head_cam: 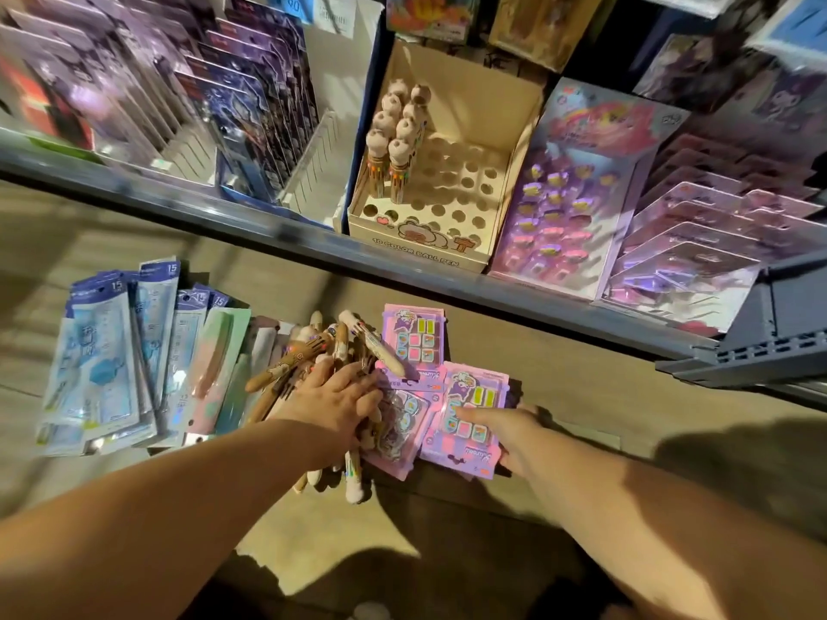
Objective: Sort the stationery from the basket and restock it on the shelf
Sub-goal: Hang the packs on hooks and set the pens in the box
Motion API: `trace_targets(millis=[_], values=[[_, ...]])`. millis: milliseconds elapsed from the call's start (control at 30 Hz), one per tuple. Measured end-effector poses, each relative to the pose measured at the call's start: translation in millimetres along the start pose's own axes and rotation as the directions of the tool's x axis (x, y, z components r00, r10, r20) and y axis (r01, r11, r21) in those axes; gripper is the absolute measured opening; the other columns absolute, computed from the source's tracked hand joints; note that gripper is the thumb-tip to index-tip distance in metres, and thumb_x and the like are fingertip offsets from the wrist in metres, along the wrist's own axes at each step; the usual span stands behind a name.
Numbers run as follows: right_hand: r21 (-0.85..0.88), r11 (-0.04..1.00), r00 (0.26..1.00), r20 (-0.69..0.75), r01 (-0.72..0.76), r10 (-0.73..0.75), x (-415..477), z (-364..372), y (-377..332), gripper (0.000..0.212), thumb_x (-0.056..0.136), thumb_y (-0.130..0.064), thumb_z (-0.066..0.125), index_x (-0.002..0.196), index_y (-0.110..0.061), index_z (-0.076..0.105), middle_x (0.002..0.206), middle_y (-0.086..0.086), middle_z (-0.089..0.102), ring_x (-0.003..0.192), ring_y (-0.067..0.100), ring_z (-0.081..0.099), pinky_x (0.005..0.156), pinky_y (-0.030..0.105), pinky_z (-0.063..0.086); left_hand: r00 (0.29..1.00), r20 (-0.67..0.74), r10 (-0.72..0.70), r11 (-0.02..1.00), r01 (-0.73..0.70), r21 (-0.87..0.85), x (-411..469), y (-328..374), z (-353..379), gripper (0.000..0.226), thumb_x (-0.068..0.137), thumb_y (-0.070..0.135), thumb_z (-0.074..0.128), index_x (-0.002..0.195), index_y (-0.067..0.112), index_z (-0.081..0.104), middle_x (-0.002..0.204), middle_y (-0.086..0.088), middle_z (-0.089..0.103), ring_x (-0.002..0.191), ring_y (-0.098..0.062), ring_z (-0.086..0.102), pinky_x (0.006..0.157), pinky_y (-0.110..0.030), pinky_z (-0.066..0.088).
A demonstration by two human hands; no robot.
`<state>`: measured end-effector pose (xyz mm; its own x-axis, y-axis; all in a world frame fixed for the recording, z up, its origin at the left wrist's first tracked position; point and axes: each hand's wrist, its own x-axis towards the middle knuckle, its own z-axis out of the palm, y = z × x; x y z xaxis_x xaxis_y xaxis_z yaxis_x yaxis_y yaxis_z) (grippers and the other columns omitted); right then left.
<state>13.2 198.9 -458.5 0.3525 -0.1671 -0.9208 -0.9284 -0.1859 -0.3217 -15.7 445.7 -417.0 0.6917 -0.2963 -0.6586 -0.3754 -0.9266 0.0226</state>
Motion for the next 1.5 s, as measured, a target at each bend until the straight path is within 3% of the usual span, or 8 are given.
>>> trace_targets(millis=[133, 233, 433, 700, 933, 1367, 1433, 1500], values=[[0.01, 1.0, 0.999, 0.05, -0.007, 0.007, -1.4, -1.6, -1.8, 0.034, 0.072, -0.01, 0.084, 0.102, -0.008, 0.069, 0.09, 0.011, 0.075, 0.082, 0.028, 0.073, 0.083, 0.043, 0.058, 1.0, 0.003, 0.003, 0.999, -0.003, -0.043, 1.2, 1.0, -1.9, 0.061, 0.1, 0.043, 0.039, 0.154, 0.034, 0.013, 0.164, 0.009, 0.005, 0.151, -0.019, -0.007, 0.117, -0.048, -0.013], [0.045, 0.999, 0.997, 0.079, 0.023, -0.027, -4.7, -1.3, -2.5, 0.028, 0.076, -0.01, 0.08, 0.102, -0.008, 0.068, 0.096, 0.011, 0.074, 0.086, 0.027, 0.072, 0.072, 0.036, 0.056, 1.0, 0.009, -0.003, 0.998, 0.004, -0.06, 0.8, 1.6, -2.9, 0.062, 0.1, 0.045, 0.041, 0.154, 0.035, 0.013, 0.164, 0.009, 0.005, 0.151, -0.019, -0.008, 0.117, -0.048, -0.014], [0.077, 0.994, 0.996, 0.023, 0.08, -0.082, -3.6, -1.2, -6.4, 0.044, 0.066, -0.017, 0.088, 0.105, -0.012, 0.069, 0.09, 0.012, 0.075, 0.078, 0.032, 0.074, 0.078, 0.053, 0.058, 1.0, 0.008, -0.017, 0.998, 0.017, -0.059, -0.9, 1.6, -2.0, 0.064, 0.099, 0.048, 0.042, 0.154, 0.035, 0.012, 0.164, 0.009, 0.005, 0.151, -0.019, -0.007, 0.117, -0.047, -0.013], [0.049, 0.987, 0.986, -0.078, 0.15, -0.146, -4.5, -26.3, -6.4, 0.05, 0.068, -0.009, 0.085, 0.111, -0.011, 0.06, 0.09, 0.014, 0.074, 0.071, 0.029, 0.074, 0.063, 0.046, 0.061, 1.0, -0.01, -0.022, 0.998, 0.021, -0.062, -2.9, 4.8, -8.6, 0.066, 0.098, 0.053, 0.042, 0.154, 0.035, 0.013, 0.164, 0.009, 0.01, 0.151, -0.02, -0.003, 0.118, -0.048, -0.008], [0.082, 0.968, 0.97, -0.065, 0.238, -0.233, -7.2, -35.3, -7.3, 0.029, 0.078, -0.006, 0.077, 0.105, -0.01, 0.066, 0.093, 0.017, 0.073, 0.08, 0.035, 0.072, 0.074, 0.051, 0.059, 0.999, 0.006, -0.039, 0.995, 0.039, -0.087, -2.3, 6.7, -11.7, 0.071, 0.095, 0.058, 0.044, 0.155, 0.034, 0.013, 0.164, 0.01, 0.009, 0.151, -0.019, -0.002, 0.119, -0.046, -0.007], [0.143, 0.963, 0.946, 0.2, 0.229, -0.255, -37.9, -85.8, -39.2, 0.033, 0.079, -0.01, 0.071, 0.111, -0.01, 0.062, 0.101, 0.02, 0.072, 0.089, 0.036, 0.07, 0.094, 0.057, 0.049, 0.994, -0.059, -0.087, 0.962, 0.069, -0.263, 6.1, 16.0, -26.2, 0.067, 0.093, 0.069, 0.031, 0.148, 0.03, 0.031, 0.151, 0.001, 0.041, 0.142, -0.022, 0.028, 0.114, -0.045, 0.017], [0.162, 0.958, 0.922, 0.276, 0.235, -0.273, -43.7, -82.5, -48.9, 0.045, 0.07, -0.012, 0.074, 0.113, -0.01, 0.061, 0.108, 0.022, 0.07, 0.091, 0.036, 0.07, 0.095, 0.057, 0.048, 0.997, -0.021, -0.07, 0.86, 0.049, -0.508, 13.0, 17.7, -29.7, 0.08, 0.085, 0.078, 0.031, 0.147, 0.027, 0.033, 0.146, -0.004, 0.046, 0.135, -0.025, 0.04, 0.112, -0.043, 0.029], [0.185, 0.951, 0.888, 0.351, 0.246, -0.298, -49.6, -70.3, -57.7, 0.048, 0.069, -0.011, 0.074, 0.115, -0.011, 0.06, 0.111, 0.022, 0.069, 0.096, 0.036, 0.069, 0.094, 0.056, 0.049, 0.999, 0.021, 0.026, 0.502, 0.005, -0.865, 15.4, 22.8, -35.1, 0.098, 0.07, 0.087, 0.042, 0.144, 0.022, 0.037, 0.136, -0.005, 0.056, 0.122, -0.025, 0.055, 0.107, -0.045, 0.041]])
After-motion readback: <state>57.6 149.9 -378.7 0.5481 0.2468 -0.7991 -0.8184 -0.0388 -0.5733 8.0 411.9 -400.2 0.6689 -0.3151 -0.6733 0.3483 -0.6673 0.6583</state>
